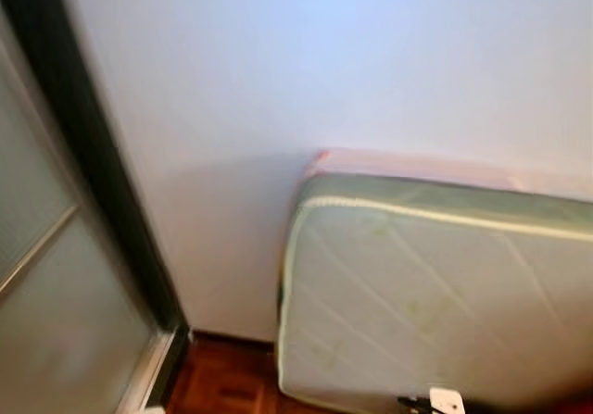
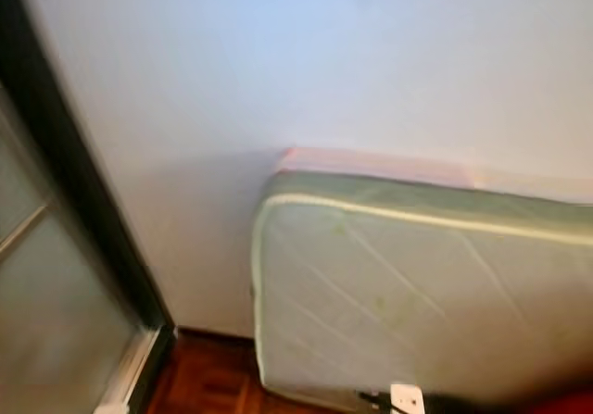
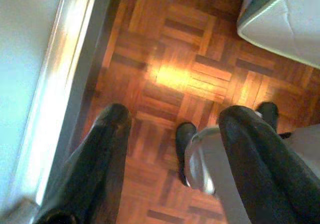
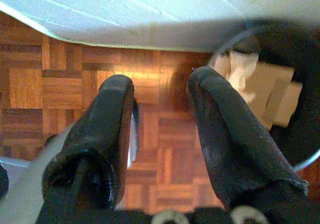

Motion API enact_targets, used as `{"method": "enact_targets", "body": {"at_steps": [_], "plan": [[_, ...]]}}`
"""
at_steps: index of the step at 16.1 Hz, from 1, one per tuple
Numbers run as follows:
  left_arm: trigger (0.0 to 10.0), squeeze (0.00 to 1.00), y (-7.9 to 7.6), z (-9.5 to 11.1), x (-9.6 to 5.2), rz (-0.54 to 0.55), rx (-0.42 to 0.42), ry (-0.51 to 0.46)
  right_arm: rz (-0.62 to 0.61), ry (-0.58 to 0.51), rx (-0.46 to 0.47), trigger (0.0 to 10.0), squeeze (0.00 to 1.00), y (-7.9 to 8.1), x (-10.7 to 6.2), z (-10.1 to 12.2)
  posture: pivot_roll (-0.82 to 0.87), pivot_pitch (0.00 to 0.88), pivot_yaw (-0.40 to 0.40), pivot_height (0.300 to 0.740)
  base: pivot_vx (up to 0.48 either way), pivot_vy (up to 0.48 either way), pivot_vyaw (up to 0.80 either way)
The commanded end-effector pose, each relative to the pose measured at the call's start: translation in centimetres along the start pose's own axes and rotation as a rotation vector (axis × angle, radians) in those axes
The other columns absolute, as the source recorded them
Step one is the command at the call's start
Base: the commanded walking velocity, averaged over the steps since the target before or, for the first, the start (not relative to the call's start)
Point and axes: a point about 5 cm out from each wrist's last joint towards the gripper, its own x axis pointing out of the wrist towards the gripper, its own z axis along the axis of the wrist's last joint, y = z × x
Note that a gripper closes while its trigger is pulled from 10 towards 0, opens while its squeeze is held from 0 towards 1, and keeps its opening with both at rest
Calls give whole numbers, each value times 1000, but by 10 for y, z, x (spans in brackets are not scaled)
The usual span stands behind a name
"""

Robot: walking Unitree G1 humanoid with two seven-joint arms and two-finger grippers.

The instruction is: Clean up the room

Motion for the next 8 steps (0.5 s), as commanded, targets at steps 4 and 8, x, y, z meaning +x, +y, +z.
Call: {"method": "enact_targets", "body": {"at_steps": [4, 8], "plan": [[10000, 0, -35, 58, 17, -63, -1, -49, -41, 64, 1, 10000, 0, -51, -3, 26, 148, 0, -96, 740, 0, 0, -781], [10000, 0, -36, 62, 17, -63, -25, -63, -50, 61, 1, 10000, 0, -52, -2, 29, 155, 0, -107, 740, 0, 0, -777]]}}
